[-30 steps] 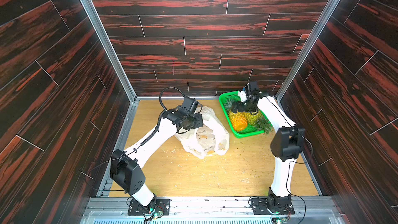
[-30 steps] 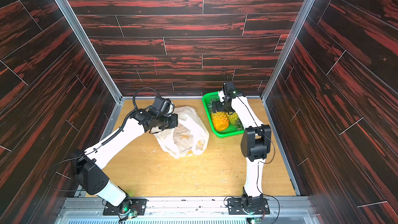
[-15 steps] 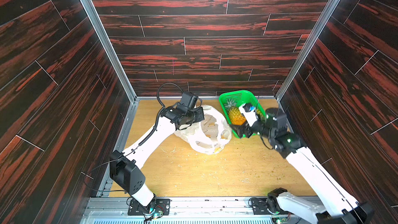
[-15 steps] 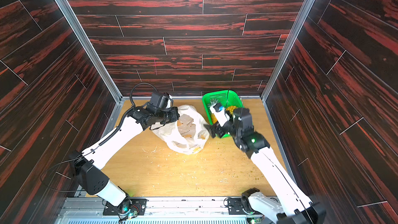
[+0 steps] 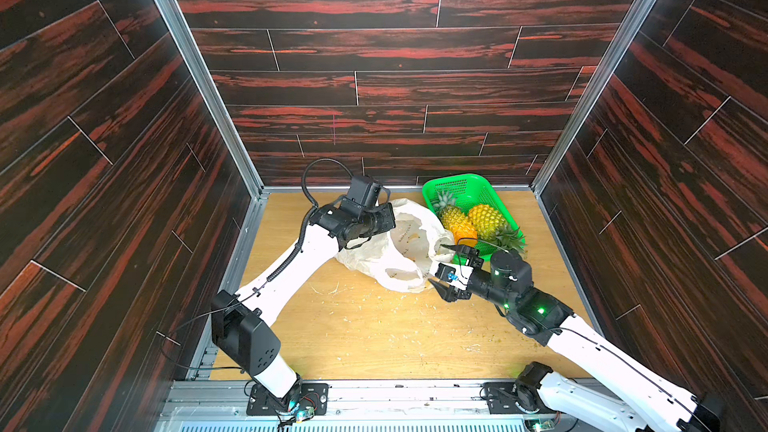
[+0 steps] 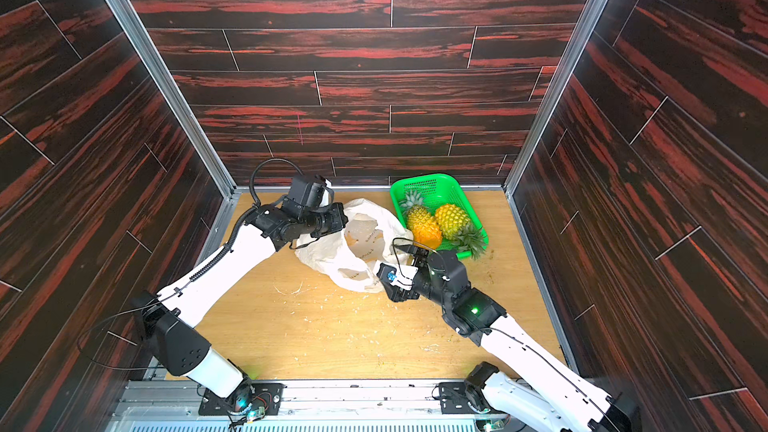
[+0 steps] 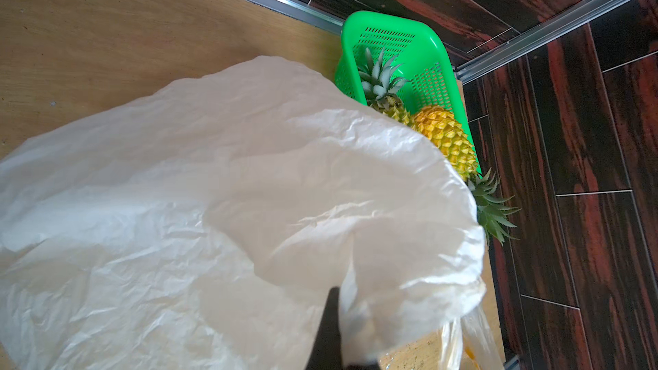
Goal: Place the pineapple into a plastic bag & tie a knot
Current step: Adjust the plastic bag at the center of the board.
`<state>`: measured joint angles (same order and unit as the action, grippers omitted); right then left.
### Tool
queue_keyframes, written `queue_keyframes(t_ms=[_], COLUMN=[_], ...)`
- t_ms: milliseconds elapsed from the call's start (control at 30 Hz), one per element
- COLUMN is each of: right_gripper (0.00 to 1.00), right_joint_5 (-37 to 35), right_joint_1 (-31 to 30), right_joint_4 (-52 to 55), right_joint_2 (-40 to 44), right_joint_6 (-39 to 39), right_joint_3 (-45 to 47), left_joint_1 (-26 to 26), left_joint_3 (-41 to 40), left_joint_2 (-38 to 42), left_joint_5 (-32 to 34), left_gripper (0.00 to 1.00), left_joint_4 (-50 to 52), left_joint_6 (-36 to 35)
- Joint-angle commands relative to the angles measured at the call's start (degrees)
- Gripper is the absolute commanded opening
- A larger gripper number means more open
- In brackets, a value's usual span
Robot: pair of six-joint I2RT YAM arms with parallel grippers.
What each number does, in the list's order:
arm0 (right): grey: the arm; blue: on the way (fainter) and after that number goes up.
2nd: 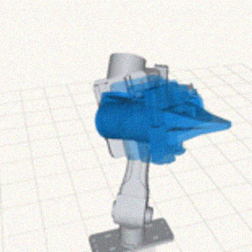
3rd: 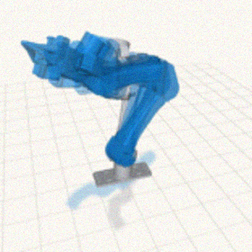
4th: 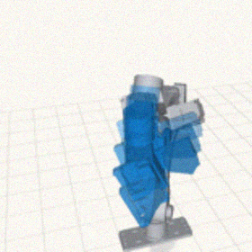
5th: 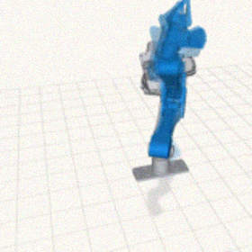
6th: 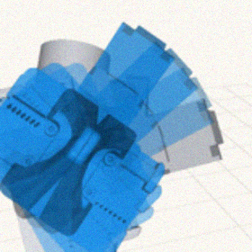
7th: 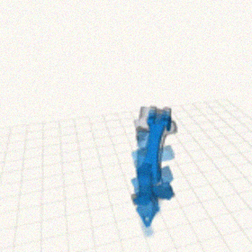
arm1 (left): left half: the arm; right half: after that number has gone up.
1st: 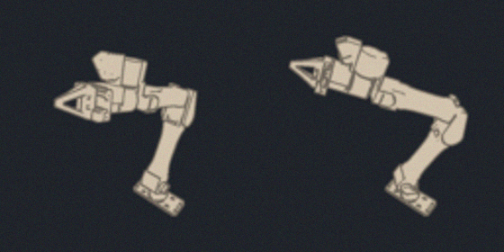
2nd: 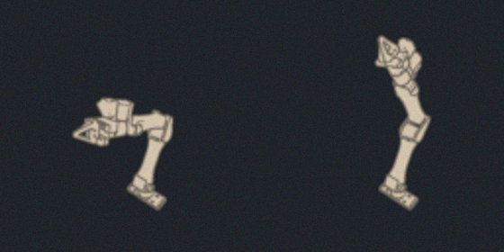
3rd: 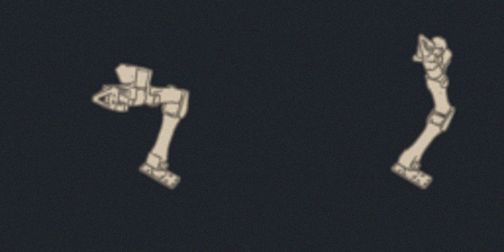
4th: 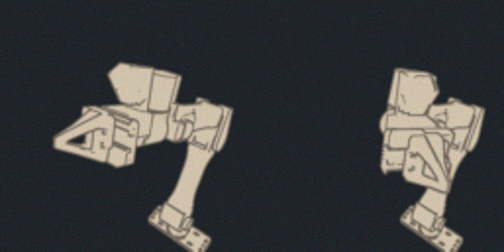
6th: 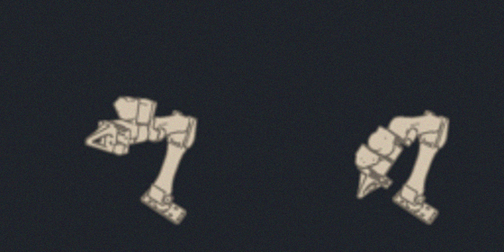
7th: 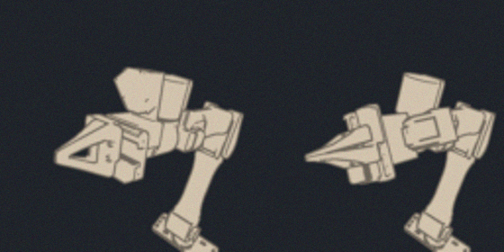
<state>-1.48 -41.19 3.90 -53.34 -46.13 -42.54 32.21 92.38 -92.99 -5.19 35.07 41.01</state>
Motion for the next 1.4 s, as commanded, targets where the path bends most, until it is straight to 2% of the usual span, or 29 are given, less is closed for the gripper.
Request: queue_keyframes(t_ms=[0, 67, 333, 367, 400, 433, 467, 500, 567, 633, 733, 800, 933, 1067, 1267, 1367], right_gripper=[0.84, 0.78, 0.16, 0.05, 0.0, 0.0, 0.0, 0.0, 0.0, 0.0, 0.0, 0.0, 0.0, 0.0, 0.0, 0.0], right_joint_5=[-6.9, -8.2, -5.4, -4.4, -3.2, -2.0, -0.6, 0.2, 1.0, 1.2, 1.4, 1.3, 0.5, -0.4, -0.8, -1.5], right_joint_1=[-0.4, -0.3, -0.3, -0.3, -0.3, -0.4, -0.3, -0.4, -0.7, -1.5, -2.7, -3.4, -4.4, -5.5, -6.7, -7.4], right_joint_4=[-4.9, -9.1, -12.7, -12.4, -11.7, -10.5, -9.1, -8.3, -7.6, -7.0, -5.4, -2.9, 1.9, 2.4, 2.4, 2.7], right_joint_2=[-2.4, -4.0, -10.3, -10.4, -10.7, -10.9, -11.2, -11.7, -12.8, -14.8, -18.5, -21.5, -26.5, -28.6, -29.6, -29.2], right_joint_6=[-7.5, -8.4, -3.8, -1.7, 1.3, 4.4, 8.4, 13.4, 22.7, 30.0, 38.1, 41.9, 46.8, 48.9, 49.5, 49.3], right_joint_3=[1.0, 2.5, -1.2, -2.2, -3.5, -4.6, -6.3, -7.7, -10.1, -12.8, -17.9, -22.4, -29.6, -32.2, -33.3, -33.4], left_joint_1=[-0.3, -0.2, -0.3, -0.4, -0.3, -0.3, -0.1, 0.4, 1.0, 1.2, 1.4, 1.6, 4.6, 9.6, 11.4, 11.4], left_joint_3=[0.3, 0.1, -1.1, -1.0, -0.7, -0.7, -1.3, -2.2, -4.0, -5.2, -5.4, -4.4, -1.9, -1.3, -1.5, -0.8], left_joint_2=[1.2, 1.5, 4.4, 5.5, 6.8, 8.3, 10.2, 12.7, 16.9, 20.6, 25.5, 27.7, 27.2, 24.5, 20.4, 17.7], left_joint_5=[-0.2, -0.4, 2.0, 3.9, 7.1, 10.7, 15.1, 19.6, 25.3, 27.4, 27.5, 25.2, 20.5, 23.9, 26.3, 29.9], left_gripper=[0.0, 0.0, 0.0, 0.08, 0.3, 0.48, 0.85, 1.0, 1.0, 1.0, 1.0, 1.0, 1.0, 1.0, 1.0, 1.0], left_joint_4=[0.4, 0.3, 1.5, 2.3, 3.9, 4.9, 5.3, 5.1, 5.4, 8.2, 15.6, 21.2, 31.1, 39.2, 43.0, 46.5], left_joint_6=[0.4, 0.4, -1.4, -2.0, -2.5, -2.8, -3.2, -3.9, -4.8, -4.5, -2.7, -0.7, 5.3, 9.4, 7.4, 5.3])
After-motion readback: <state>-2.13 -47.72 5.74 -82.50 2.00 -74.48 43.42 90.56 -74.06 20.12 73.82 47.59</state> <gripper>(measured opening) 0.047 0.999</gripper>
